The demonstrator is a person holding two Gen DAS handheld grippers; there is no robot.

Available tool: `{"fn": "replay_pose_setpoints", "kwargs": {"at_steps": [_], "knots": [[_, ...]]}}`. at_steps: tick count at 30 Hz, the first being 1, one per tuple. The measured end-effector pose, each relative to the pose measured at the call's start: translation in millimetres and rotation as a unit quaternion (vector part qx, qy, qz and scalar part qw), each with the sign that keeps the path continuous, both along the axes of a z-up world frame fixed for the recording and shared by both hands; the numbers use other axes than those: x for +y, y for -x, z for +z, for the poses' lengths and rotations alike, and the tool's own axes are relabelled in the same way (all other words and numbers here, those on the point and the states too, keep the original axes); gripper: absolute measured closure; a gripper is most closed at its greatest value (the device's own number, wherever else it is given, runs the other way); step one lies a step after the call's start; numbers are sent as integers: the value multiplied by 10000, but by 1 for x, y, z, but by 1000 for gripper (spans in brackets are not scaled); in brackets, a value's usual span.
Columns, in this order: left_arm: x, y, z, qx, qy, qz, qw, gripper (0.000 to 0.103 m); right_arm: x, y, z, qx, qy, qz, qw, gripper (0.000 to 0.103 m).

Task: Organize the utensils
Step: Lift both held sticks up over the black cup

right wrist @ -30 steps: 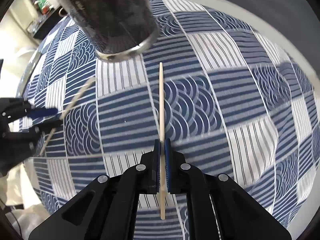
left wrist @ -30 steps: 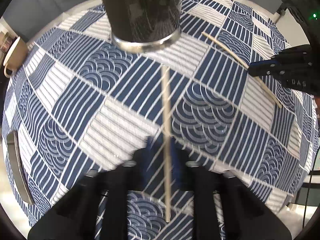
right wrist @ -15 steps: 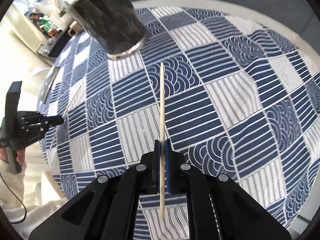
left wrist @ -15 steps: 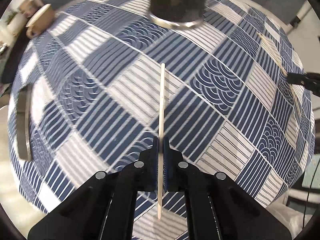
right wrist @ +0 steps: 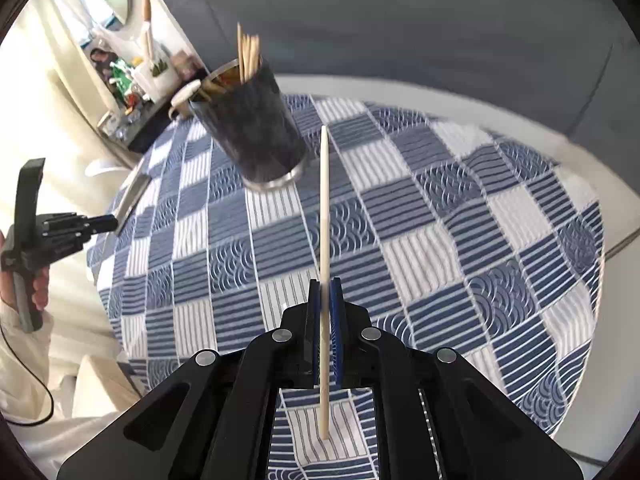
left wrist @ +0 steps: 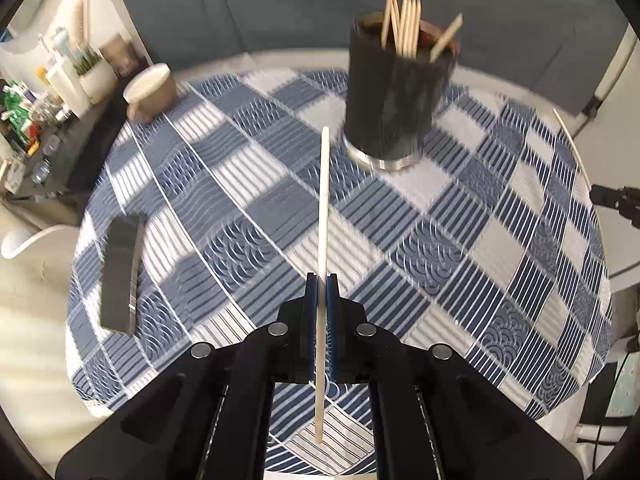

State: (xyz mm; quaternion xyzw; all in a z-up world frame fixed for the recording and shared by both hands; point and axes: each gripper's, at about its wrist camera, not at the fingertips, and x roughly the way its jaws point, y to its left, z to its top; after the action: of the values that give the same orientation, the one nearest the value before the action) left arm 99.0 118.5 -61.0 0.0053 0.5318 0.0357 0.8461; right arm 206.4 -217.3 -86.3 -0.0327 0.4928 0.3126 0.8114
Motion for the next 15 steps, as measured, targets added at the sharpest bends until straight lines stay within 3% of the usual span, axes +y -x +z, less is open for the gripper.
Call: {"fn": "replay_pose_setpoints", "kwargs": {"at_steps": [6,15], "knots": [[3,-15,57,-528,-143,78,9985,98,5,-8,42,-379,-159,73,9991,98],[-3,-56,105,-910,-367,-134,9951,98,31,-33,117,-1037,-184,267,9941,98]]}}
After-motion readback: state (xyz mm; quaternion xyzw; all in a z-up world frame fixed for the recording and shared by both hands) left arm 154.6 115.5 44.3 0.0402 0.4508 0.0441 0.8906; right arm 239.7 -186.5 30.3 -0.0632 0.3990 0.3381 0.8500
